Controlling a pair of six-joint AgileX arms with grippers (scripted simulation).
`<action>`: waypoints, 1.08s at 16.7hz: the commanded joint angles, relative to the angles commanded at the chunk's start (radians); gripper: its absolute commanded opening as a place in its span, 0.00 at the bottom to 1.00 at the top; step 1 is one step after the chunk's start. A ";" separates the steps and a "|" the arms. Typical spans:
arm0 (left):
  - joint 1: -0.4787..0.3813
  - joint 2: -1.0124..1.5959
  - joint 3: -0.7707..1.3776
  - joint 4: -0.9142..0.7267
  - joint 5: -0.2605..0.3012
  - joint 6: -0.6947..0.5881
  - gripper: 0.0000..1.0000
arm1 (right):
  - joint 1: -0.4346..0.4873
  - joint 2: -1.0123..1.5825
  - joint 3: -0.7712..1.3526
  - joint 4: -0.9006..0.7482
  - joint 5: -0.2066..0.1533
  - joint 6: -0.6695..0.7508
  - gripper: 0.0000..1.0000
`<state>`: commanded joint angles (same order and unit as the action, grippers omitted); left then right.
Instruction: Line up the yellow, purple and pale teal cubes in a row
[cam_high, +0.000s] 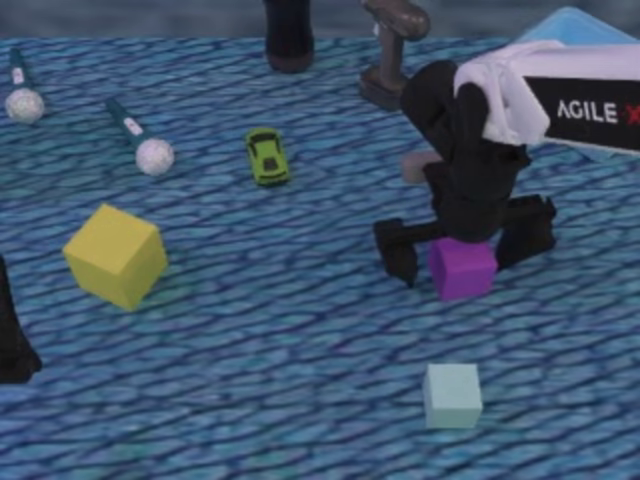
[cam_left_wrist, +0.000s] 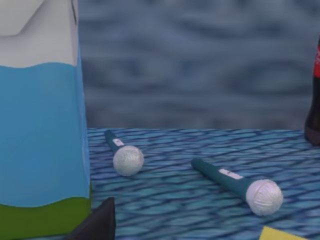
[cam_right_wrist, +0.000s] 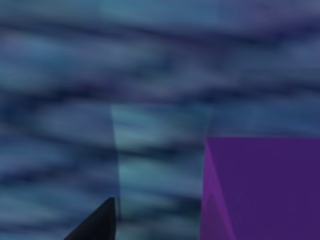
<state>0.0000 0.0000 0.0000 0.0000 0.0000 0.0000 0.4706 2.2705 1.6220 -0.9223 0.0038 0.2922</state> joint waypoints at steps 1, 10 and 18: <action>0.000 0.000 0.000 0.000 0.000 0.000 1.00 | 0.000 0.000 0.000 0.000 0.000 0.000 0.70; 0.000 0.000 0.000 0.000 0.000 0.000 1.00 | 0.000 0.000 0.000 0.000 0.000 0.000 0.02; 0.000 0.000 0.000 0.000 0.000 0.000 1.00 | 0.000 0.000 0.000 0.000 0.000 0.000 0.00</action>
<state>0.0000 0.0000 0.0000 0.0000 0.0000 0.0000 0.4706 2.2705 1.6220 -0.9223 0.0038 0.2922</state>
